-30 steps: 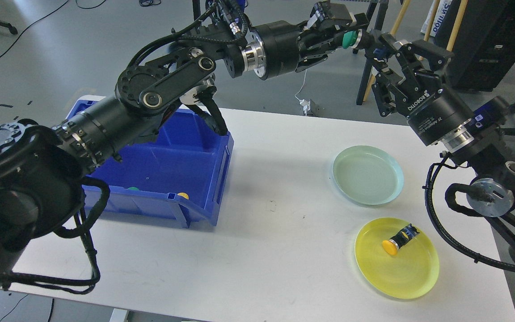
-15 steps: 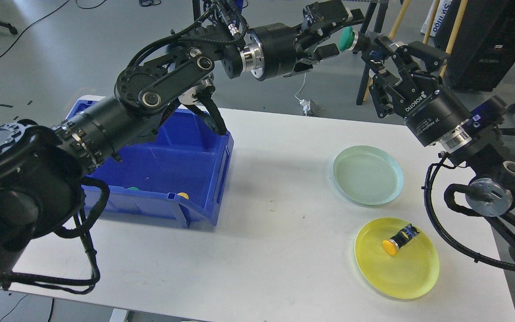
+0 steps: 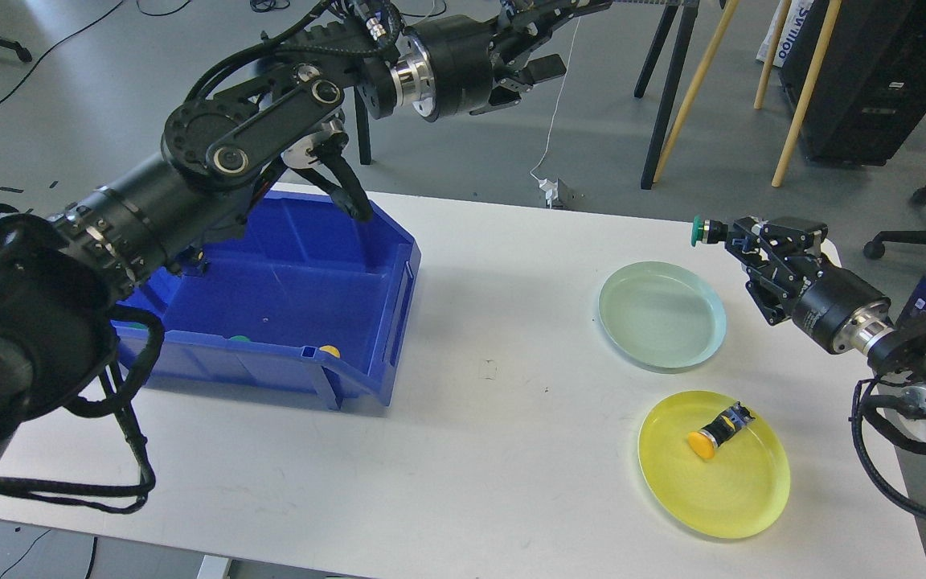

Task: Pass button and place on color plate
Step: 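Lower the green-topped button onto the pale green plate with the right gripper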

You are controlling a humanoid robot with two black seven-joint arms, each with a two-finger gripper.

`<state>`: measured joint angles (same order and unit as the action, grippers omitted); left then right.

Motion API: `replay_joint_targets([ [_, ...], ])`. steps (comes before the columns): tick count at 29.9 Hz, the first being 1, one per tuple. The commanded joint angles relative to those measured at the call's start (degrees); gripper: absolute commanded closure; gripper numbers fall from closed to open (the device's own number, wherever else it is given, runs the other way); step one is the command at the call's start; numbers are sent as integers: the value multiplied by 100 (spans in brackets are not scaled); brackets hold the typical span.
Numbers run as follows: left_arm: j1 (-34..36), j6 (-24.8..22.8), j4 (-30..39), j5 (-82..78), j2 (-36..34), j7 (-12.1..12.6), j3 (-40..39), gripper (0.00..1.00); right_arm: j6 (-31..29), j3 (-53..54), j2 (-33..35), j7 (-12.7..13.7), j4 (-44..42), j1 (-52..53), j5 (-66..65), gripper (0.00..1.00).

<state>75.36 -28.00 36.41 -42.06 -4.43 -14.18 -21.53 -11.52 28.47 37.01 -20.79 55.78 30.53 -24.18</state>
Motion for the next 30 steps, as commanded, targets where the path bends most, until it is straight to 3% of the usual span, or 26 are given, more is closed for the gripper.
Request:
replay_joint_targets([
  [1,5,0,-2,13,-5,-14,-71,0,1,-491,-352,-4,-628,85,1,90],
  [5,-13,0,-2,13,4,-32,-80,0,10,-606,-748,-4,-1042,129,1,83],
  [7,-22,0,-2,13,4,-32,-80,0,36,-615,-845,5,-1209,173,1,69],
  [9,-22,0,-2,13,4,-32,-80,0,106,-615,-906,5,-1271,199,1,46],
  [10,-22,0,-2,13,-5,-32,-80,0,124,-624,-924,5,-1280,208,1,40],
  [18,-22,0,-2,4,-31,-14,-80,0,159,-641,-915,23,-1219,217,10,7],
  [21,-4,0,-19,4,-57,-23,-97,0,159,-519,-872,5,-1192,225,54,2],
  [26,22,0,-28,-13,-321,-14,-150,0,142,218,-749,-12,-1060,550,54,2],
  [30,57,0,-37,-22,-628,3,-150,0,63,650,-161,23,-841,848,54,2],
])
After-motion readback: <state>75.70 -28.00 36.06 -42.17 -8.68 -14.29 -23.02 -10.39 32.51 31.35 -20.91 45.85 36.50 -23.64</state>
